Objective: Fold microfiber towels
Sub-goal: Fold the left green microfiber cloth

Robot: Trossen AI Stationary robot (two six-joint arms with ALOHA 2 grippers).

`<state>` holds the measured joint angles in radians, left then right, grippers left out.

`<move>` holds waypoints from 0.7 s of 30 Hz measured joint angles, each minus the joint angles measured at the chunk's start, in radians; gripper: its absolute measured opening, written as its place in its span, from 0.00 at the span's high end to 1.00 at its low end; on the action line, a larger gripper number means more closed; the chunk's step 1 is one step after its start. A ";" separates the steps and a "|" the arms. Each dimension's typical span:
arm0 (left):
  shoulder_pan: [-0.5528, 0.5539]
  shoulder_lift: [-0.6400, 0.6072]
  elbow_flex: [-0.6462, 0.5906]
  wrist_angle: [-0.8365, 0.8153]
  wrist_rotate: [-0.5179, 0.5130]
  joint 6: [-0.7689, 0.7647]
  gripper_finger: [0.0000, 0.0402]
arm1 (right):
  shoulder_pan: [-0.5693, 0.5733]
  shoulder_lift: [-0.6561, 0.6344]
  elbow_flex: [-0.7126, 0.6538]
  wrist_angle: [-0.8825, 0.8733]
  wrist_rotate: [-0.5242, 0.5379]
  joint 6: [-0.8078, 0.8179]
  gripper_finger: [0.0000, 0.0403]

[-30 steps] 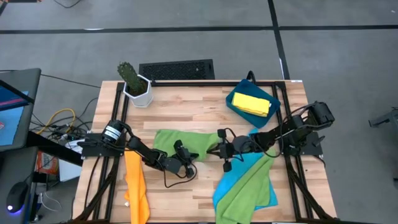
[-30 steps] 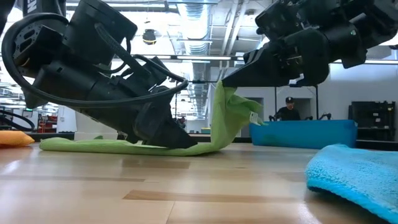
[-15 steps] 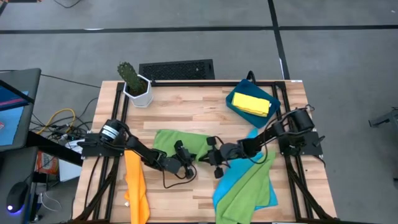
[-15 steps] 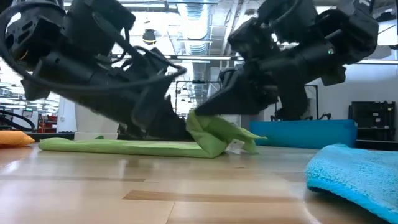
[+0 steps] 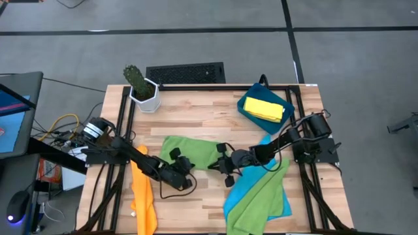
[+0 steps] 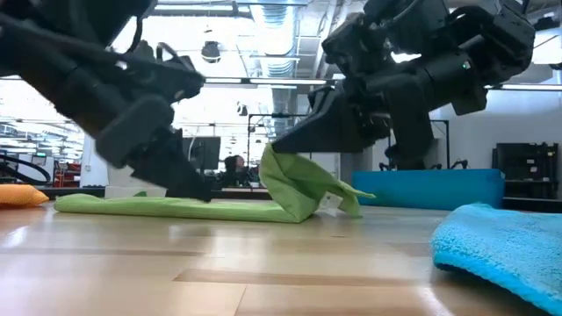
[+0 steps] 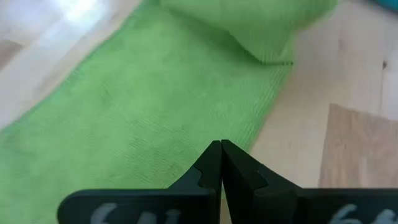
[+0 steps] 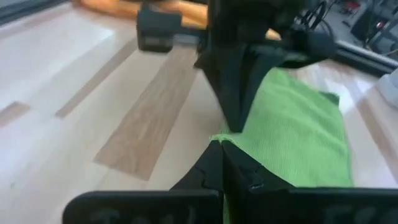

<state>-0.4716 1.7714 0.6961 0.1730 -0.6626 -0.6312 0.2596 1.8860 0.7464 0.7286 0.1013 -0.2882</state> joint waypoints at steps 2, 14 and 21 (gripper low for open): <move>-0.002 0.013 -0.008 0.001 -0.011 -0.004 1.00 | 0.000 -0.001 0.000 0.003 -0.005 0.000 0.94; 0.038 0.016 -0.031 0.005 -0.027 0.057 1.00 | -0.017 -0.001 0.051 -0.005 -0.085 -0.025 0.94; 0.038 0.016 -0.031 0.016 -0.032 0.073 1.00 | -0.035 -0.001 0.053 -0.047 -0.152 0.016 0.91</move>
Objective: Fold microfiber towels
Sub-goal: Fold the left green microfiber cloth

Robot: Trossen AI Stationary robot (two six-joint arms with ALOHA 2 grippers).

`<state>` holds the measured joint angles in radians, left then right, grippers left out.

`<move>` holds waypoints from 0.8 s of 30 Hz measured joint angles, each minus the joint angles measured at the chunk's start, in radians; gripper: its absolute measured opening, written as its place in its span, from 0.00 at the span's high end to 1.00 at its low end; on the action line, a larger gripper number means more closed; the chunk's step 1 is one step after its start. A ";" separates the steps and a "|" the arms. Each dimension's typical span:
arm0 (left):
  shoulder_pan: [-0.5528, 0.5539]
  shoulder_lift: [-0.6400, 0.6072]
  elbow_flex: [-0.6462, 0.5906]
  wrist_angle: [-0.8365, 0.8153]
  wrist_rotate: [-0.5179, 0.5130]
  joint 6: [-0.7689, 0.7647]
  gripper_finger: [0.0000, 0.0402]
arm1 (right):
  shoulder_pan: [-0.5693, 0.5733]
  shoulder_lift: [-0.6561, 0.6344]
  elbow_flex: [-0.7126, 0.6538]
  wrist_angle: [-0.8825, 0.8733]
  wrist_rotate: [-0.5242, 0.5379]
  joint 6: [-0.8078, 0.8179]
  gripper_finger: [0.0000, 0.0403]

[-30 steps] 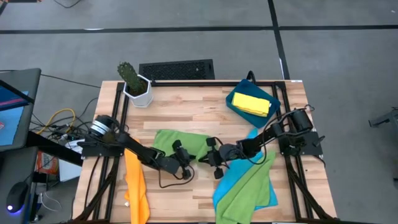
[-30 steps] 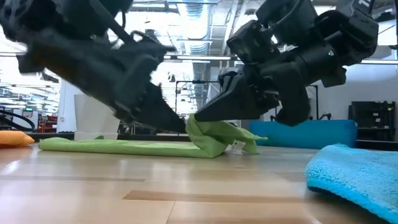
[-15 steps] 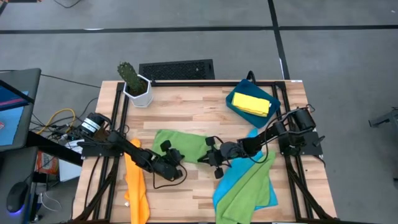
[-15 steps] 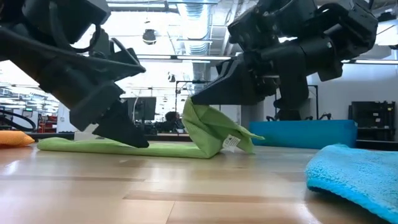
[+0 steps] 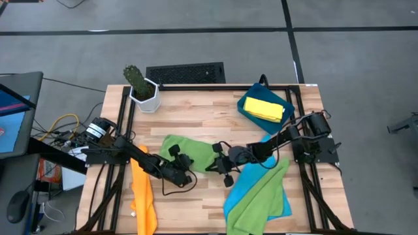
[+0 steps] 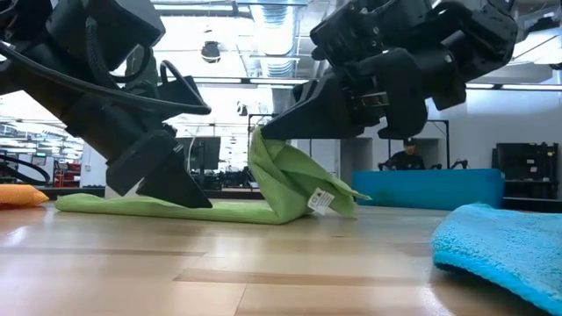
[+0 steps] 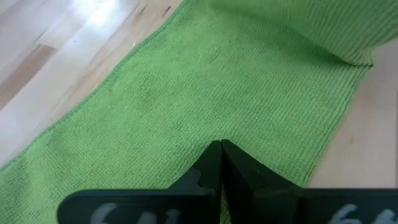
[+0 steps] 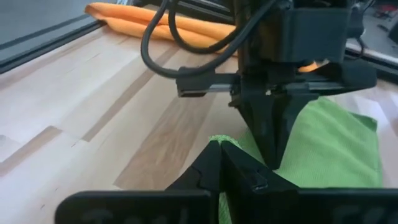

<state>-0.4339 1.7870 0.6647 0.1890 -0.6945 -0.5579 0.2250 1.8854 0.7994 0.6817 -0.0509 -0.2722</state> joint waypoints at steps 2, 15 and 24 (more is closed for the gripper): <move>0.000 0.000 0.000 0.002 -0.007 0.000 1.00 | -0.004 0.000 0.000 0.000 -0.002 0.002 0.91; 0.003 0.000 0.000 0.006 -0.029 0.029 1.00 | -0.033 0.000 0.000 0.010 -0.031 0.003 0.91; 0.021 0.000 0.000 0.010 -0.025 0.031 1.00 | -0.033 0.001 0.000 0.039 -0.040 0.002 0.91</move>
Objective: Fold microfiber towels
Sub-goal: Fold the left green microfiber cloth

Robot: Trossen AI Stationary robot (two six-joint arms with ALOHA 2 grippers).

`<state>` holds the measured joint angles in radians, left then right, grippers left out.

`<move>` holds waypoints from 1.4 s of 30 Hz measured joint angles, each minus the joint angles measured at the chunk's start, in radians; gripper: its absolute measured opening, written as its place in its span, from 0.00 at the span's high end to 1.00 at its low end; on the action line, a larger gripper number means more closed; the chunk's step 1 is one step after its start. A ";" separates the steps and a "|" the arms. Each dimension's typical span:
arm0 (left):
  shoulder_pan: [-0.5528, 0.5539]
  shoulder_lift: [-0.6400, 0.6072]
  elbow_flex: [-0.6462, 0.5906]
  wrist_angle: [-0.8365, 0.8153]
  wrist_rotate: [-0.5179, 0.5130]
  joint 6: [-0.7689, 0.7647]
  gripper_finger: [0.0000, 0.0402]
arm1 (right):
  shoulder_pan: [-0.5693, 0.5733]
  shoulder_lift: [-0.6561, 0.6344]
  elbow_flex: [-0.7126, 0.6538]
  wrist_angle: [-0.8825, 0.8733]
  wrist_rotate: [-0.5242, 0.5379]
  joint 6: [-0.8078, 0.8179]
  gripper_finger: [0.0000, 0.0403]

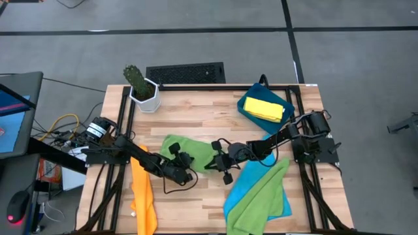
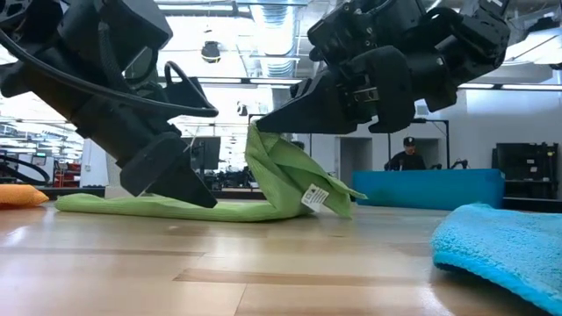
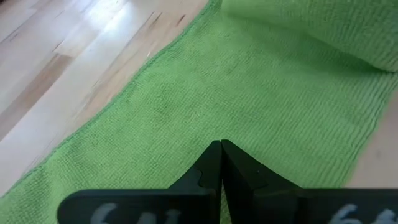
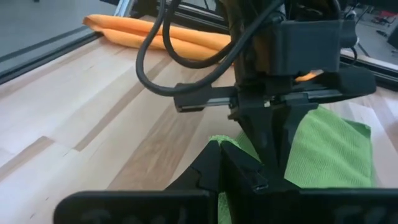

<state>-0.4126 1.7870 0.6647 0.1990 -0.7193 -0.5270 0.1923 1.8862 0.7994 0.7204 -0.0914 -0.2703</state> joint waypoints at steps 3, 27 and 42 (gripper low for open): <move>0.000 0.000 0.000 0.002 0.000 0.000 1.00 | -0.005 0.043 0.009 0.040 -0.001 0.008 0.91; 0.002 0.000 0.000 0.017 0.005 0.014 1.00 | -0.010 0.259 0.248 -0.165 -0.015 -0.001 0.64; 0.002 0.000 0.000 0.020 0.000 0.020 1.00 | -0.033 0.035 0.290 -0.526 -0.011 -0.078 0.46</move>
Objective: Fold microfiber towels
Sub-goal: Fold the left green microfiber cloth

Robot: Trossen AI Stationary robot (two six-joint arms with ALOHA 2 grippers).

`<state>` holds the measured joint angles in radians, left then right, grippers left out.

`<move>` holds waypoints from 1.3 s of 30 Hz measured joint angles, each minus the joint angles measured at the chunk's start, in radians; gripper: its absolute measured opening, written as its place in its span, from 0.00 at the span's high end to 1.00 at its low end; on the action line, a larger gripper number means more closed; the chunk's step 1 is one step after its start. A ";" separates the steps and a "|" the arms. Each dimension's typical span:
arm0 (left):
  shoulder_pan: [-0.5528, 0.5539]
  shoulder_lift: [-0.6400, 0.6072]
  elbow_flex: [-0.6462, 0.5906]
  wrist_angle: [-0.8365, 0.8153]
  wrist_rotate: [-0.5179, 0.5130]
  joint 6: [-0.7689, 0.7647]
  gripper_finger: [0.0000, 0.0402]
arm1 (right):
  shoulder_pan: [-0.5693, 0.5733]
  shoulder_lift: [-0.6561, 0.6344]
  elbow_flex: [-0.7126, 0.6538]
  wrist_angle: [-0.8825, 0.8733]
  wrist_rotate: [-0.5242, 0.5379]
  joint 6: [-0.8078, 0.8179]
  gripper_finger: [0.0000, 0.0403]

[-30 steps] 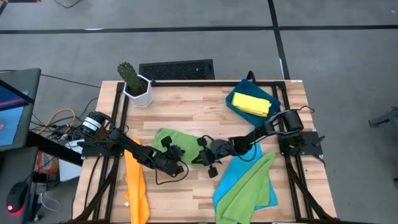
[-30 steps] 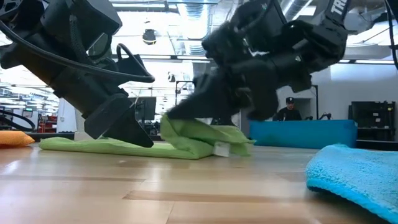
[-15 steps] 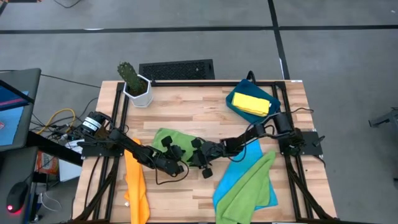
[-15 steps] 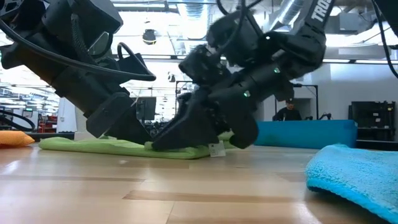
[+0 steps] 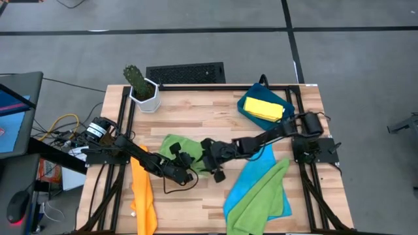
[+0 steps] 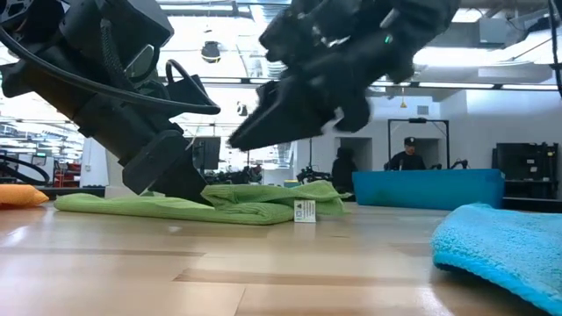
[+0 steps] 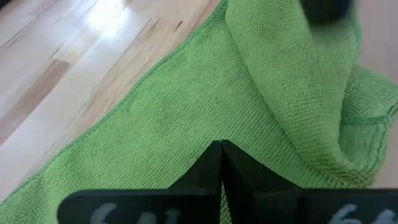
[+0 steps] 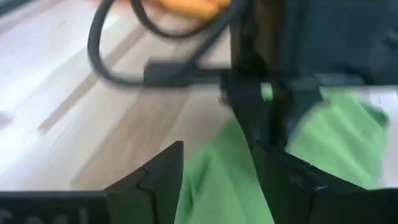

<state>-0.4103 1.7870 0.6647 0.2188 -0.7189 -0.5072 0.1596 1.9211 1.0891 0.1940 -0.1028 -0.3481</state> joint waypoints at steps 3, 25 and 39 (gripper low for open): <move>0.000 0.000 0.000 -0.001 0.000 0.009 1.00 | 0.011 -0.089 -0.037 -0.154 0.013 0.012 0.49; 0.000 0.000 0.001 0.001 0.004 -0.017 1.00 | 0.193 -0.089 -0.373 0.121 0.451 -0.135 0.56; 0.001 -0.001 0.001 0.003 0.030 -0.005 1.00 | 0.079 -0.096 -0.362 0.302 0.498 -0.305 0.62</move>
<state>-0.4095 1.7857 0.6655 0.2215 -0.6886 -0.5122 0.2386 1.8252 0.7273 0.4965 0.3954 -0.6534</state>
